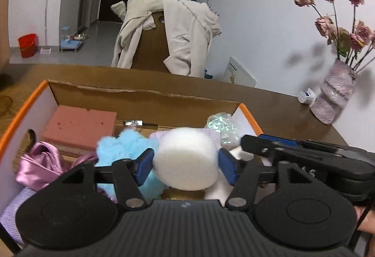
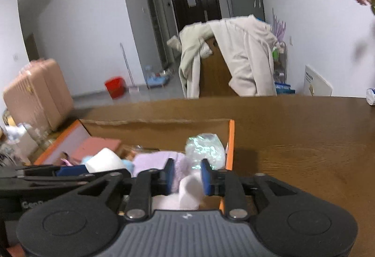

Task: Organize soft objects
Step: 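Carry the white foam roll into the red box and open both grippers, then move both grippers back toward the blue tissue box, then close both grippers on the blue tissue box and lift it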

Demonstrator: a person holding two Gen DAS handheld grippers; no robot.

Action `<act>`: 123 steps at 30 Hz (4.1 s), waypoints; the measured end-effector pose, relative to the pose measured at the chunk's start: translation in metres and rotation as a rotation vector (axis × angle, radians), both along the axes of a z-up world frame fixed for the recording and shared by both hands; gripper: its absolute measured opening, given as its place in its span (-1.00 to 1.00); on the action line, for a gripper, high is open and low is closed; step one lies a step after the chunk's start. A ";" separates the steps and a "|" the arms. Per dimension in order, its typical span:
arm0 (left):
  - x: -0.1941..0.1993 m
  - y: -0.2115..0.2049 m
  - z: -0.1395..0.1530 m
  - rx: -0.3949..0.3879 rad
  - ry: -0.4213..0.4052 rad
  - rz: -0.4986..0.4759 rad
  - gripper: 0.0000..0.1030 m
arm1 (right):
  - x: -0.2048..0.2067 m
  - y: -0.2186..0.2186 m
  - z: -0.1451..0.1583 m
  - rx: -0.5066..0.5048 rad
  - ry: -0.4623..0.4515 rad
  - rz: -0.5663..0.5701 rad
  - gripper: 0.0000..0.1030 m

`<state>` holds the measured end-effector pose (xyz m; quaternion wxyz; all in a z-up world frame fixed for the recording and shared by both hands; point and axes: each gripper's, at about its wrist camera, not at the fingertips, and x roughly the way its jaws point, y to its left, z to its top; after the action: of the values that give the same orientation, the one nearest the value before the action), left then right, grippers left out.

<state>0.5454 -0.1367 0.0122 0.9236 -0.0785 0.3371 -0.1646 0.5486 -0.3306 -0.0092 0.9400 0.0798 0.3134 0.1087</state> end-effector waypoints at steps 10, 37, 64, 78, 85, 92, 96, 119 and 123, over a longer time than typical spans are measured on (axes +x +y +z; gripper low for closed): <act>-0.029 0.017 0.035 0.029 -0.088 -0.029 0.62 | -0.024 -0.012 0.026 0.027 -0.084 -0.035 0.12; -0.386 0.120 0.058 0.126 -0.329 0.095 0.95 | -0.377 0.032 0.060 0.000 -0.255 0.071 0.69; -0.404 0.104 0.041 0.121 -0.299 0.031 0.99 | -0.426 0.037 0.025 0.060 -0.188 0.030 0.70; -0.271 0.061 0.000 0.100 -0.171 -0.133 0.75 | -0.340 0.015 -0.031 0.282 -0.034 -0.084 0.44; -0.193 0.034 -0.023 0.047 -0.058 -0.223 -0.12 | -0.273 0.022 -0.053 0.345 0.045 -0.059 -0.01; -0.173 0.046 -0.046 -0.078 0.048 -0.215 -0.57 | -0.229 0.022 -0.065 0.344 0.084 -0.056 -0.50; -0.189 0.054 -0.045 -0.123 0.064 -0.216 -0.57 | -0.218 0.018 -0.067 0.349 0.083 -0.046 -0.50; -0.284 0.072 -0.002 -0.157 -0.049 -0.155 -0.55 | -0.303 0.044 -0.006 0.239 -0.040 0.024 -0.54; -0.311 0.077 0.018 -0.158 -0.106 -0.156 -0.55 | -0.327 0.048 0.013 0.234 -0.086 0.026 -0.53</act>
<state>0.2347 -0.0597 0.0301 0.9154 -0.1159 0.2791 -0.2659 0.2215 -0.2824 0.0033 0.9354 0.1801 0.2590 0.1599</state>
